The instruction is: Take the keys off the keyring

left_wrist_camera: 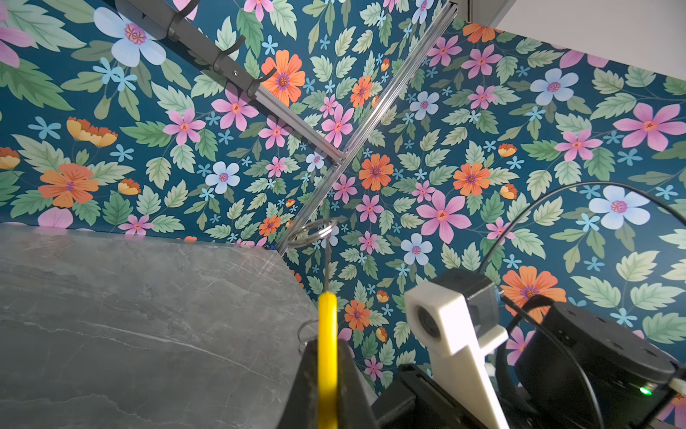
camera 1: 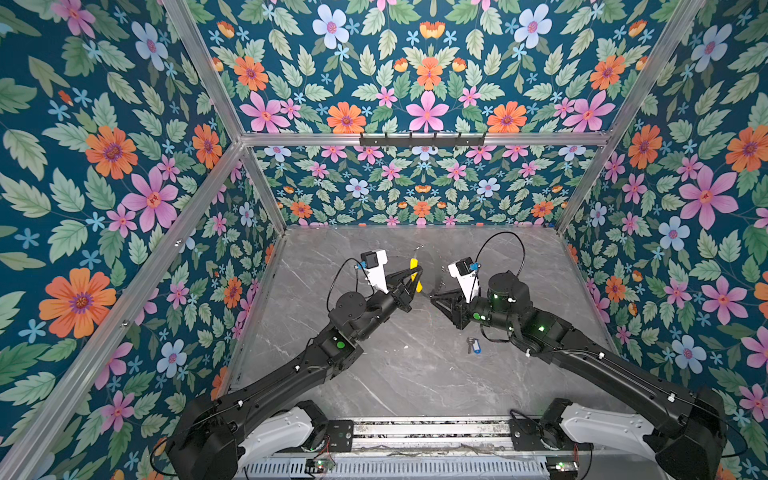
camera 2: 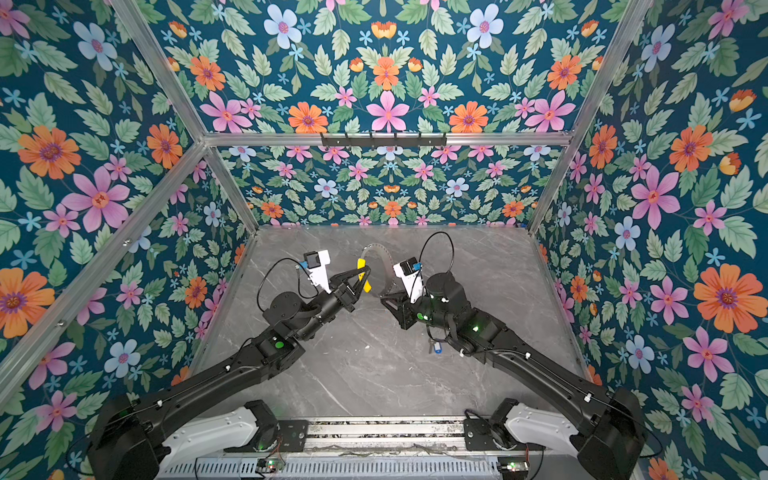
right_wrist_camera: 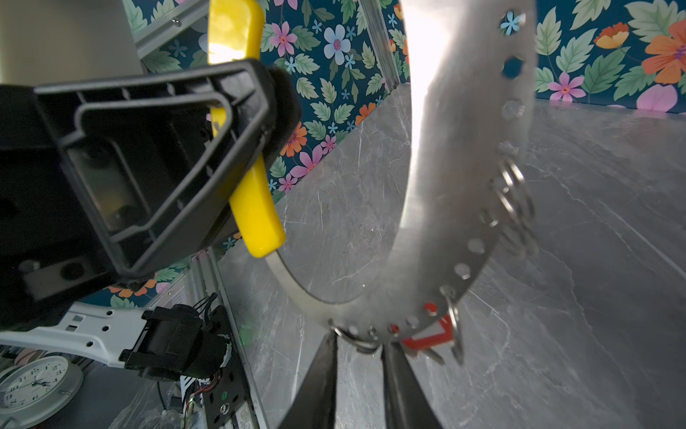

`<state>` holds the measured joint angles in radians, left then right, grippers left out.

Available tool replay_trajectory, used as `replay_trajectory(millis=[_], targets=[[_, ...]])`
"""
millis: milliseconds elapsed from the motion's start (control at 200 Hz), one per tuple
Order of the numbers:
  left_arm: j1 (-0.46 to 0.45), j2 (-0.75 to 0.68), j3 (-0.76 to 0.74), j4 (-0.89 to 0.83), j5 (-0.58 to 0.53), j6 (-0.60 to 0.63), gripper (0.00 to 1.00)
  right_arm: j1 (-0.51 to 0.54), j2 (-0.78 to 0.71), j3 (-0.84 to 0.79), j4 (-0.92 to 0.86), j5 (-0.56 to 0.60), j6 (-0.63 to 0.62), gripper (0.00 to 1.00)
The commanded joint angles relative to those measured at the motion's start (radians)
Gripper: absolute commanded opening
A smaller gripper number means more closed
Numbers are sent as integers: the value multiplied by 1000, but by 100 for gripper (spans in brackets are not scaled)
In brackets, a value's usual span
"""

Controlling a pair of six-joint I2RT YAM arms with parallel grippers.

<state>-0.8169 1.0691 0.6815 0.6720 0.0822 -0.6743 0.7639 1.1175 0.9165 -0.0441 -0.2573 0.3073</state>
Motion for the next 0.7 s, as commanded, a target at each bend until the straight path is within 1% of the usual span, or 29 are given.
replay_trajectory(millis=[0,60,220,335,425,605,695], targets=[[-3,2,4,47,14,-5,0,3,1,4,25,5,-16,20],[-3,2,5,49,16,-7,0,5,3,3,29,-2,-19,17],[-4,0,2,54,10,-8,0,9,10,8,33,-12,-20,13],[-3,0,1,54,10,-8,0,12,12,8,33,-8,-21,8],[-3,0,1,52,7,-10,0,14,13,9,33,-5,-23,0],[-3,-4,-5,46,-14,-16,0,23,3,9,26,10,-33,0],[-3,-11,-7,34,-34,-17,0,36,-7,6,20,39,-37,0]])
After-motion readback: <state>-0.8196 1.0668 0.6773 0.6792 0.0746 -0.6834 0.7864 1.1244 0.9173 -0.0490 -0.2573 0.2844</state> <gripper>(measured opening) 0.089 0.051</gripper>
